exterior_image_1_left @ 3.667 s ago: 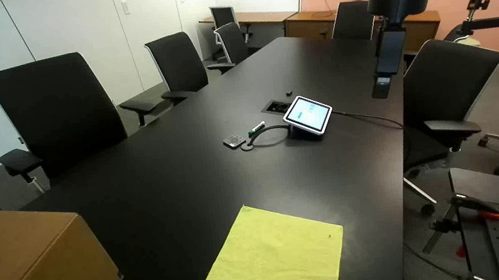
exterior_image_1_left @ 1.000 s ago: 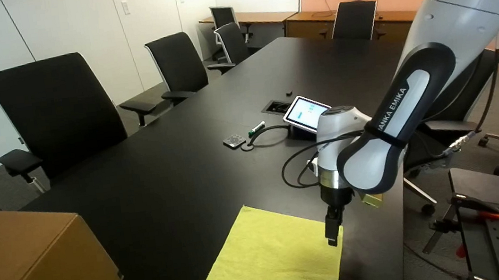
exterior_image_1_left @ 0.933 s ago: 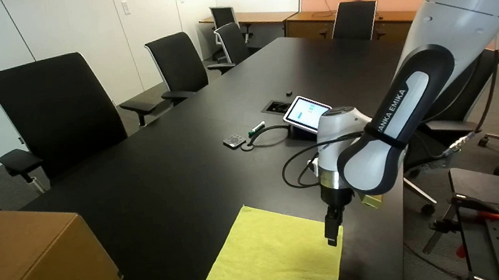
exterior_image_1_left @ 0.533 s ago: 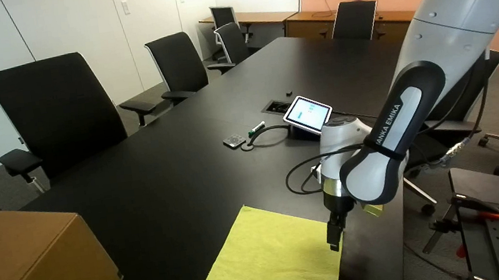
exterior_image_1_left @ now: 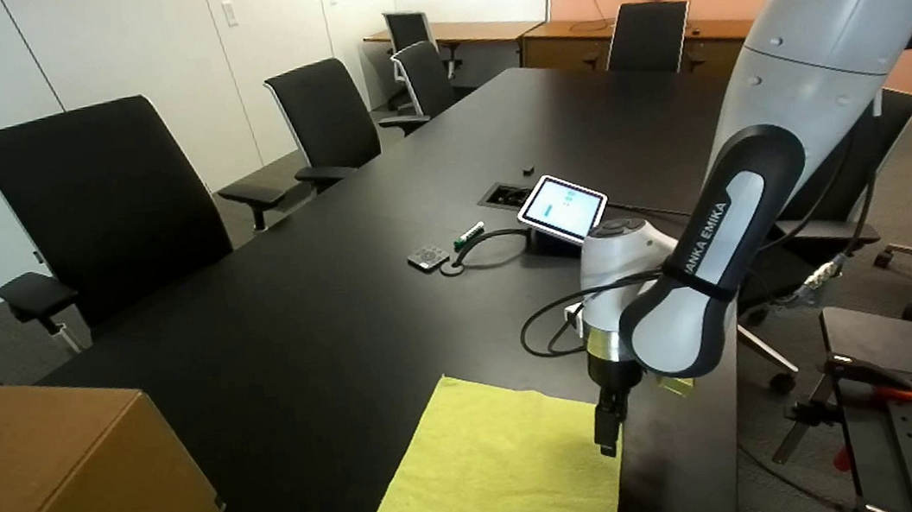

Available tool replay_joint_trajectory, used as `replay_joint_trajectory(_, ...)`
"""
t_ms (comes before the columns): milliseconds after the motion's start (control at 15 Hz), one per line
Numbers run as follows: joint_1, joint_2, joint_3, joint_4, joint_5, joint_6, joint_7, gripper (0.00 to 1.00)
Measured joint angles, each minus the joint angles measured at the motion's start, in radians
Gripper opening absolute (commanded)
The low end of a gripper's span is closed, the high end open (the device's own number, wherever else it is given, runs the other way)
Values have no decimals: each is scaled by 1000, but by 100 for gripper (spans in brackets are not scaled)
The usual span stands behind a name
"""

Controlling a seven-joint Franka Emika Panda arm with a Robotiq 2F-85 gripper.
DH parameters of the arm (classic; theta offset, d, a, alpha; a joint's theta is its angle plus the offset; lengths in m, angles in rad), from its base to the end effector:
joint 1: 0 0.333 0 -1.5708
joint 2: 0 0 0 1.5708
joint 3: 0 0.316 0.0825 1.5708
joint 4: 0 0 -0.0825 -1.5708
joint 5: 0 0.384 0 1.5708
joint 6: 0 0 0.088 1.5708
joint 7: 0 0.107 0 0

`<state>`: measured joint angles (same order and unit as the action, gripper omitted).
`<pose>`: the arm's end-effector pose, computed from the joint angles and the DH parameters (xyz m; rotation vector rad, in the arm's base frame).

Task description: Fold the cloth in half

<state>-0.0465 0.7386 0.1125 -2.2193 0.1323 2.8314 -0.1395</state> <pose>0.4984 0.0343 0.0332 -3.0206 -0.0792 0.1850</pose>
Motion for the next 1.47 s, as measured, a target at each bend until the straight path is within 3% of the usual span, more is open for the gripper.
replay_joint_trajectory(1067, 36, 17, -34, 31, -41, 1, 38, 100)
replay_joint_trajectory(1133, 36, 17, -34, 32, -41, 1, 39, 96)
replay_joint_trajectory(1267, 38, 17, -36, 32, -41, 0, 41, 72)
replay_joint_trajectory(1333, 38, 17, -38, 33, -41, -1, 43, 71)
replay_joint_trajectory(1467, 40, 17, -42, 35, -42, -2, 48, 55)
